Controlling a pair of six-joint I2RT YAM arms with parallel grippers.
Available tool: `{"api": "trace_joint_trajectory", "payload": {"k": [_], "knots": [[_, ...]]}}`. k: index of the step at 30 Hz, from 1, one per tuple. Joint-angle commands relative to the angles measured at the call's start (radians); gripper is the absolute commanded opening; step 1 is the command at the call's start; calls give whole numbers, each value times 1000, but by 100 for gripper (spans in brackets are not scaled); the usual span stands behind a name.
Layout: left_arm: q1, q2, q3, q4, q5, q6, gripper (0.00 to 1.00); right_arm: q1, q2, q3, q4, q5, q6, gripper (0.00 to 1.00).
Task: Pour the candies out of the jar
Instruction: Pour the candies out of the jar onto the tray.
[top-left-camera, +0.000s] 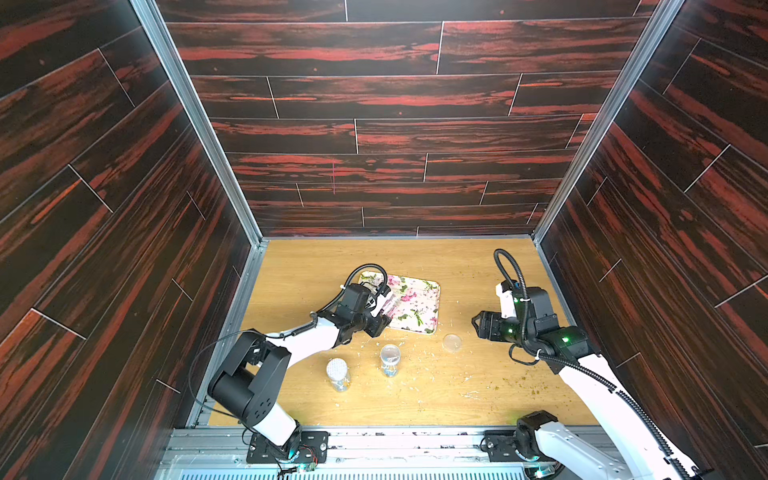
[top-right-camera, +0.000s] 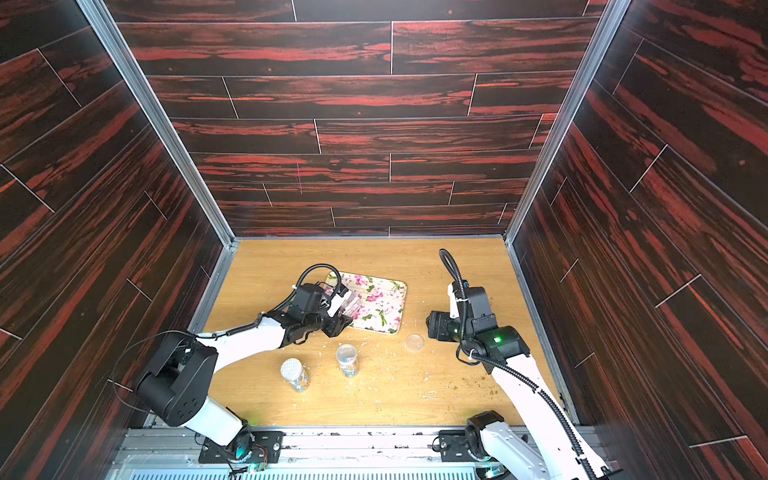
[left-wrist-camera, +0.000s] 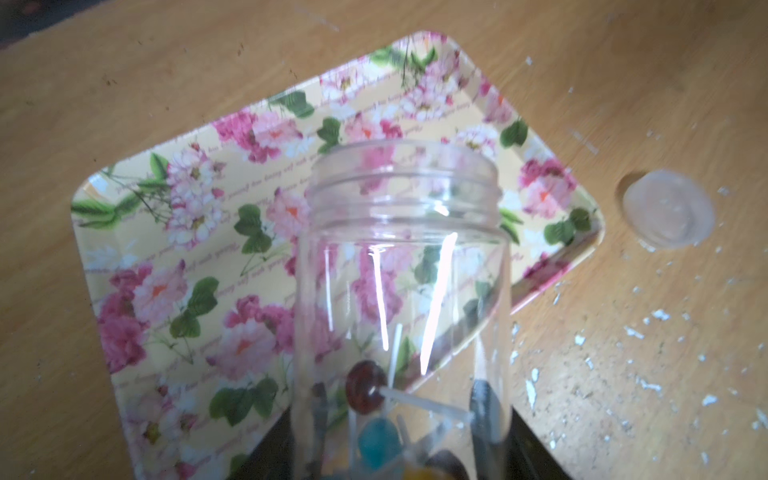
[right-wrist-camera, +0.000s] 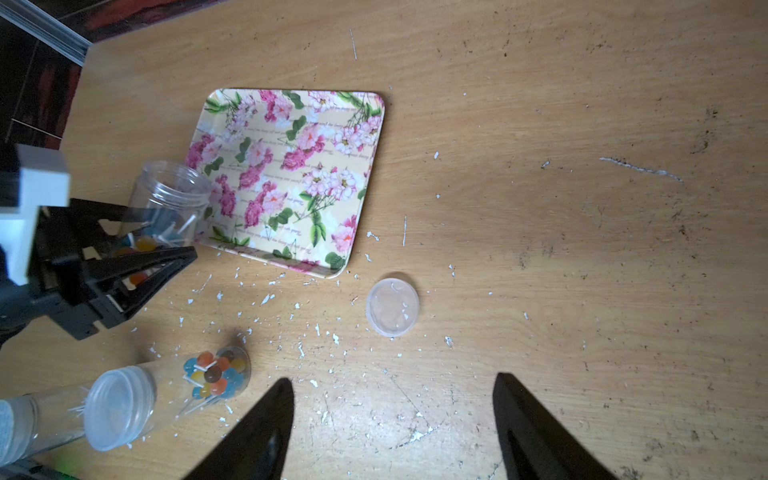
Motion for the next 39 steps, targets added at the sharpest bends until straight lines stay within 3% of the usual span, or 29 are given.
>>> {"api": "trace_joint_trajectory", "payload": {"k": [1, 21, 39], "knots": [[7, -6, 49, -95, -48, 57, 45, -6, -30, -16, -10, -24, 6, 78], [1, 95, 339, -545, -208, 315, 44, -6, -113, -64, -30, -66, 23, 78], [-21, 208, 441, -626, -372, 434, 44, -7, -127, -111, -10, -81, 58, 78]]}}
